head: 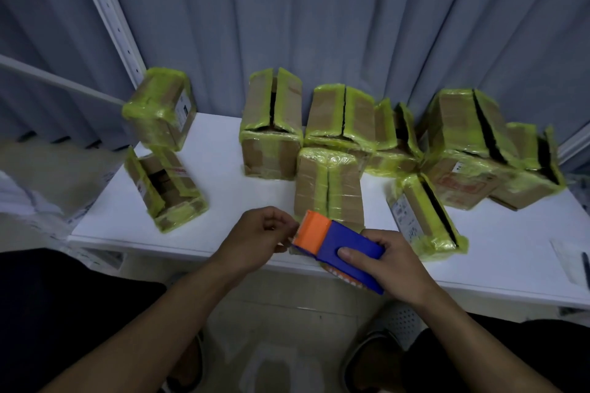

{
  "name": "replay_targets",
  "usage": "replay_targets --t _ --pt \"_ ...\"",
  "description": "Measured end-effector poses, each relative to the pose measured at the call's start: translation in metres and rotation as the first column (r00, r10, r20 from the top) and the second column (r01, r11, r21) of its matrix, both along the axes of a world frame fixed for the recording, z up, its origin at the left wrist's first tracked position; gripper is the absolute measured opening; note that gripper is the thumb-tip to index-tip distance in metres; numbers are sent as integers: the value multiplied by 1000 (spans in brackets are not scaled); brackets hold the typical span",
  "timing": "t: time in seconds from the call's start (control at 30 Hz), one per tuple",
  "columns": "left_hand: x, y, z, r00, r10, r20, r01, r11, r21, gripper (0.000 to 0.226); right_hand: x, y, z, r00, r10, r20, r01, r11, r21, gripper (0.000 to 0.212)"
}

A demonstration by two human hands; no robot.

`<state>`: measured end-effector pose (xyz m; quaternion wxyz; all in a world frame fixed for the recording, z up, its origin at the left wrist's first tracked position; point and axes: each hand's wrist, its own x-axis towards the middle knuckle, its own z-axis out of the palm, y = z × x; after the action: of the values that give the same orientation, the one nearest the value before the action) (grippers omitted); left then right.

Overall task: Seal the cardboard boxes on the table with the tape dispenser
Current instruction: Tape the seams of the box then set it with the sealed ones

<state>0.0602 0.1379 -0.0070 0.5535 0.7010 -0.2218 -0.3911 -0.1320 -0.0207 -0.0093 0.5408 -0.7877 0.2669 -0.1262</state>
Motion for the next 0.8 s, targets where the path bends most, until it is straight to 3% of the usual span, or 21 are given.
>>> replay_targets --t 0.2,0.3,0.43,0.8 --pt "13 0 -1 999 -7 39 6 1000 29 6 4 1 13 999 8 -34 -10 999 -37 36" --pt "28 4 0 993 119 3 -119 993 6 11 1 -2 20 997 10 -82 -19 994 -107 25" --pt "51 16 -1 980 200 20 -200 980 -9 5 -8 -19 20 987 -41 -157 -3 962 -274 49" --pt "26 -3 -55 928 322 187 -348 929 124 2 5 -10 39 952 -100 -288 -78 835 -545 57"
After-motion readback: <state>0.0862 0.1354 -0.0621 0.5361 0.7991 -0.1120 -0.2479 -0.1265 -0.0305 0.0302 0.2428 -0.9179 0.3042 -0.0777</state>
